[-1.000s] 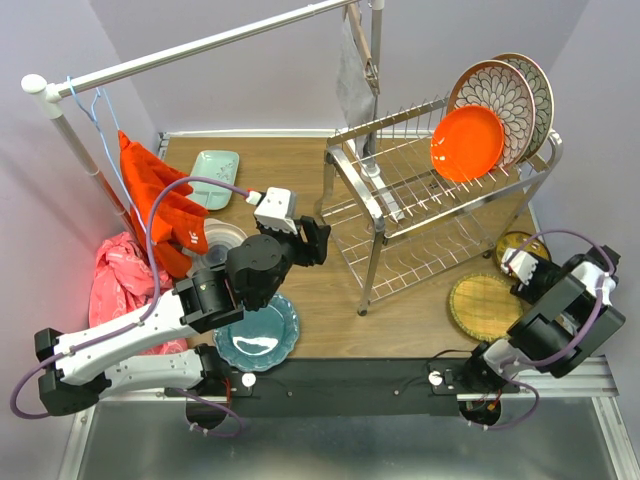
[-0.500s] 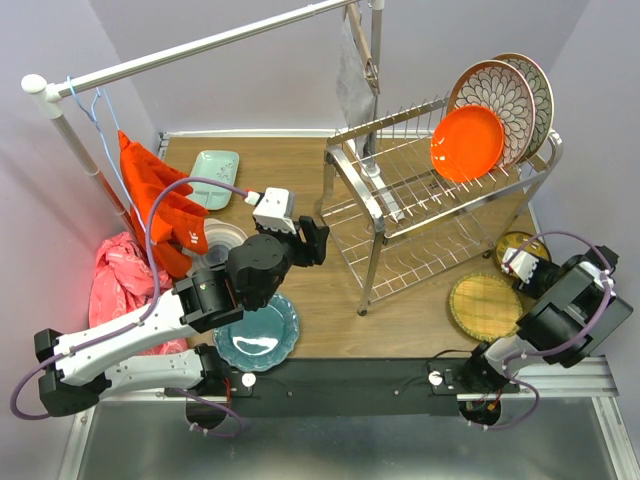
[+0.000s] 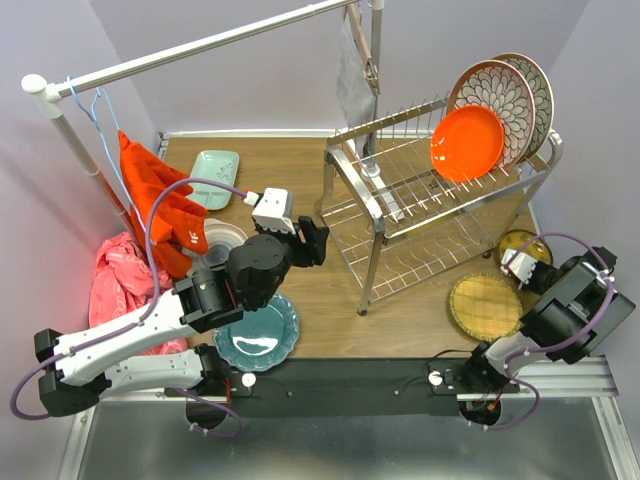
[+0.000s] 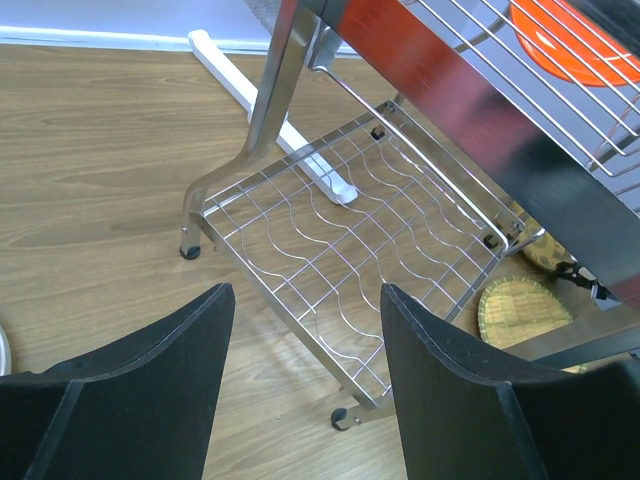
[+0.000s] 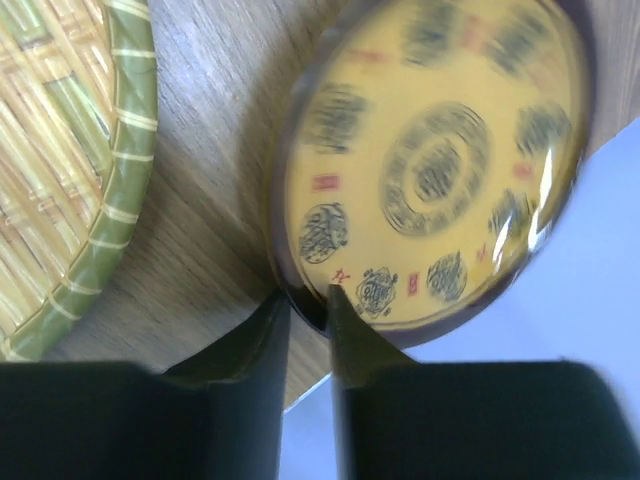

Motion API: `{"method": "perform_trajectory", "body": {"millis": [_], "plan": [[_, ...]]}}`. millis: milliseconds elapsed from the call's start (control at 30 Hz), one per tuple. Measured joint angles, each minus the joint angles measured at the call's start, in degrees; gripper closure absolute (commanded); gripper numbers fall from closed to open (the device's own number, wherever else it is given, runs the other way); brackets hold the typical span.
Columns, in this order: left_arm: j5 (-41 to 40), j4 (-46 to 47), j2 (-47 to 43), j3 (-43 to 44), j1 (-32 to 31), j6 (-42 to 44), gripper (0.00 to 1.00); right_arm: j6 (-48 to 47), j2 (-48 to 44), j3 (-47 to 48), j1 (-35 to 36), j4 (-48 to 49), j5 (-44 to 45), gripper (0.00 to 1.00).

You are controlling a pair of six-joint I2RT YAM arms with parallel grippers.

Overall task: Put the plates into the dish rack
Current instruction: Grab a plate with the right arm, then pass the plate from the right arm to the left

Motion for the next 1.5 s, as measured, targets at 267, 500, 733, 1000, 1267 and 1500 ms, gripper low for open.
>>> {"method": "perform_trajectory", "body": {"millis": [267,500,733,1000,1267,1500], "plan": [[0.0,-0.2,-1.4,0.0,0.0,-1.3,0.31,-1.0,-0.8,-0.3,0.0,0.5,-0.9,0.99],[0.0,-0.1,-2.8,-0.2,0.0,-1.6,0.31,-0.7,-4.2,-0.3,0.0,-3.9,-1.1,0.99],[0.0,0.6,-3.4,-0.9,0.0,-1.4,0.31,-0.1,-10.4,0.3,0.0,-12.7,-1.8,0.99],[0.0,1.4,-3.8,-1.3,0.0,0.1,0.31,0.2,-18.0,2.0,0.0,-20.1,-3.0,0.99],[0.1,1.6,-5.5,-0.8,0.0,3.3,0.31,0.3,-24.6,5.2,0.0,-28.0,-3.4,0.99],[1.4,0.2,-5.2,7.5,0.0,6.2,0.31,0.6,-26.7,15.7,0.0,-36.6,-4.9,0.99]]}}
